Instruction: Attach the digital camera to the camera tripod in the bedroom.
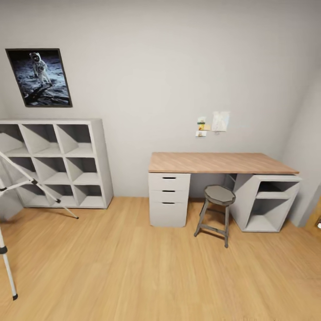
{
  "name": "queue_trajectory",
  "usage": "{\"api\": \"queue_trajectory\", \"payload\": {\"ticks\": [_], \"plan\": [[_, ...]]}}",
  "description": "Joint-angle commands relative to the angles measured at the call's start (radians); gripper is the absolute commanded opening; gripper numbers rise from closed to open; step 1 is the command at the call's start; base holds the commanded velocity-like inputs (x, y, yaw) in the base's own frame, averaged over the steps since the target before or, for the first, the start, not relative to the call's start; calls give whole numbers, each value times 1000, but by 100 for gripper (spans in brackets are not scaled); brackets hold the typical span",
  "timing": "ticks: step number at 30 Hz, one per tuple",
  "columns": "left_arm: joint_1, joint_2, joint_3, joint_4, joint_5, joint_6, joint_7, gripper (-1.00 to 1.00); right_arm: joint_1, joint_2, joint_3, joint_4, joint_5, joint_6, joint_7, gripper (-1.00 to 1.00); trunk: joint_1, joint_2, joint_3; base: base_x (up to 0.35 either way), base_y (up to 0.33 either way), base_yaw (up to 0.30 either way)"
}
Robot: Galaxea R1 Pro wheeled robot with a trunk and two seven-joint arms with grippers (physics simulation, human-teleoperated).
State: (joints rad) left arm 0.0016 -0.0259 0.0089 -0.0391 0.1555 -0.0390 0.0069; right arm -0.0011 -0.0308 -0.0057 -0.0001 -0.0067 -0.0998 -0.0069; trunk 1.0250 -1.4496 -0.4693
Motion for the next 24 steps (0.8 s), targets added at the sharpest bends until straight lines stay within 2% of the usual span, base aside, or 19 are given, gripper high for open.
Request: {"api": "queue_trajectory", "payload": {"ticks": [1,12,24], "plan": [[0,0,0,0,7,-2,1,100,0,0,0,0,-1,-3,-1,100,0,0,-1,9,-56,-270],[0,0,1,-1,7,-2,1,100,0,-1,0,0,-1,-3,-1,100,0,0,-1,-28,-38,-254],[0,0,2,-1,7,-2,1,100,0,-3,6,0,5,-4,-1,100,0,0,-1,-206,-169,-36]]}}
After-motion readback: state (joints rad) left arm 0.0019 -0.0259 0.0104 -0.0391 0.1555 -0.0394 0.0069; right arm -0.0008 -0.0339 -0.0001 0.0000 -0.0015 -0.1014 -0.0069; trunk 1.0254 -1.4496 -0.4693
